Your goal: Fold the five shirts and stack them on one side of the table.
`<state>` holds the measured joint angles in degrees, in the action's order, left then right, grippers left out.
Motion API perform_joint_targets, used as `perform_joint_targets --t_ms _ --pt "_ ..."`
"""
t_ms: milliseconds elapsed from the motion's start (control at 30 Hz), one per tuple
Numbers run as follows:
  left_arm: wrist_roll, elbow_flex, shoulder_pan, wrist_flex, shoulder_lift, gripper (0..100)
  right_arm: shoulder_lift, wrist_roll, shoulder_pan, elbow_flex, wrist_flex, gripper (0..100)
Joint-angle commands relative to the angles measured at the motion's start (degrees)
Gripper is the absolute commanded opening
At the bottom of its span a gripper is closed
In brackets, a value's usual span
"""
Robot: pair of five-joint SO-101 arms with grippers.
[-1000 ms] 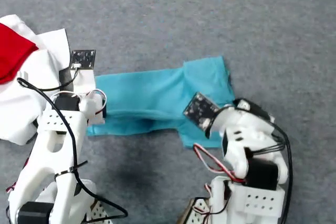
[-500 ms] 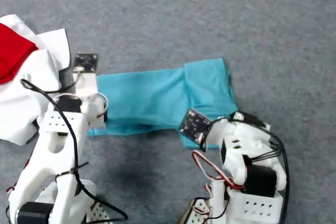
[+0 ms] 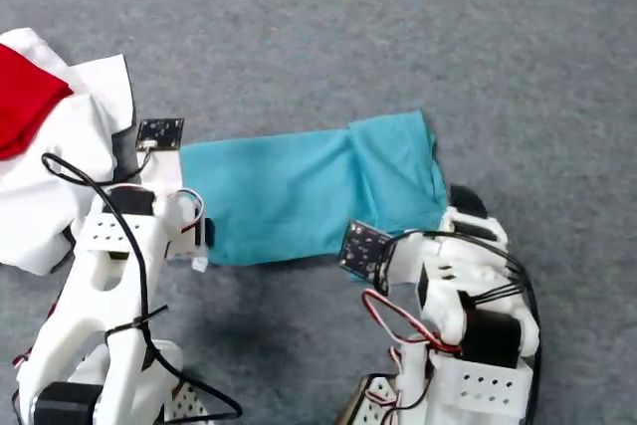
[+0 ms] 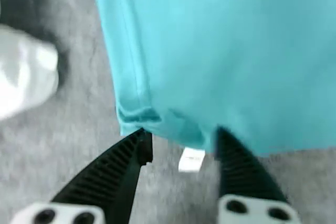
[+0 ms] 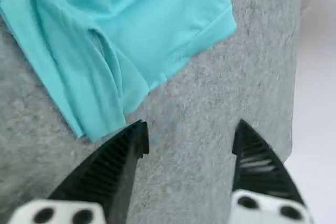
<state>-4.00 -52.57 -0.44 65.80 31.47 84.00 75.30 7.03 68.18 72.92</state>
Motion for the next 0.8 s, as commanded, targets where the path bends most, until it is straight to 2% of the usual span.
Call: perform_joint_targets --t_ms 0,67,133,200,300,400,467,533,767 --pt "0.70 6.86 -0.09 6.86 0.57 25 0.31 0.70 2.95 -4.00 0.26 22.7" --pt "0.62 10.55 -0.53 9.05 0.57 25 -0.13 0.70 3.03 -6.29 0.26 19.2" --pt "0.97 15.21 -2.29 10.55 0.57 25 -0.22 0.44 2.86 -8.31 -0.09 10.9" --pt "2.99 21.19 -4.31 11.60 0.48 17 -0.40 0.35 2.24 -10.33 -0.35 0.0" --pt "7.12 28.31 -6.24 9.76 -0.13 1 -2.95 -0.97 -0.04 -12.09 -1.93 1.9" --pt "11.96 28.13 -5.45 4.57 -0.22 5 -10.33 -5.27 -2.86 -13.32 -8.53 0.7" --pt "15.12 26.11 -4.66 -0.44 -1.63 4 -18.07 -8.44 -4.09 -15.34 -13.36 0.5" --pt "15.38 24.88 -4.31 -3.78 -4.70 2 -27.47 -12.22 -5.14 -19.74 -16.18 0.5" --pt "15.82 26.90 -4.31 -4.84 -22.11 2 -61.05 -21.01 -7.16 -39.69 -16.44 0.5"
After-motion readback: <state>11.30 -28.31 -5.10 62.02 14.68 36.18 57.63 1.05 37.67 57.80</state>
